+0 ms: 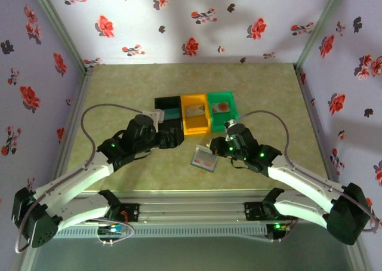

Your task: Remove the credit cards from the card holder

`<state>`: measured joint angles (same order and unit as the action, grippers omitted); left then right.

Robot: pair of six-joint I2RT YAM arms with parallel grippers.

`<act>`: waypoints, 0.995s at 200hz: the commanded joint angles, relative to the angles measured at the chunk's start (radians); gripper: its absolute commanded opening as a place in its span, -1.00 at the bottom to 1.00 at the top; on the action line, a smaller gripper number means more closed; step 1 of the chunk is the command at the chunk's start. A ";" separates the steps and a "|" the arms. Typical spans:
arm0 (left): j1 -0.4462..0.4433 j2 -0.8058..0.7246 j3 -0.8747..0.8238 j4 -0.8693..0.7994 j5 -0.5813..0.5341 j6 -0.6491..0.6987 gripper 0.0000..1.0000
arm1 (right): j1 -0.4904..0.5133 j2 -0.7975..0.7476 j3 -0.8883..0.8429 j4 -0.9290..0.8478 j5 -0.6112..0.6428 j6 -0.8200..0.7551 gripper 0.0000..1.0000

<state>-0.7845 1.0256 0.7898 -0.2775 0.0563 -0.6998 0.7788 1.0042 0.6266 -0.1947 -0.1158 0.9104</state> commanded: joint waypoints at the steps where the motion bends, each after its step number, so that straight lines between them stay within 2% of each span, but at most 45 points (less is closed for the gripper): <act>1: 0.002 -0.012 -0.040 0.054 0.060 -0.005 1.00 | 0.011 -0.017 -0.002 0.072 0.043 0.084 -1.00; 40: -0.010 -0.006 -0.086 0.106 0.112 -0.017 1.00 | -0.002 -0.077 -0.006 -0.025 0.169 0.091 -1.00; 126: -0.118 0.082 -0.068 0.116 0.139 0.018 1.00 | -0.183 -0.099 -0.091 -0.149 0.163 0.112 -1.00; 183: -0.162 0.122 -0.063 0.142 0.134 0.010 1.00 | -0.223 -0.191 -0.203 -0.213 0.189 0.184 -1.00; 199: -0.166 0.124 -0.066 0.151 0.134 0.006 0.99 | -0.229 -0.208 -0.235 -0.204 0.163 0.192 -1.00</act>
<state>-0.9401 1.1439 0.7044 -0.1665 0.1783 -0.7002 0.5625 0.8272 0.4320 -0.3698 0.0357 1.0599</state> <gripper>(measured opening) 0.997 0.064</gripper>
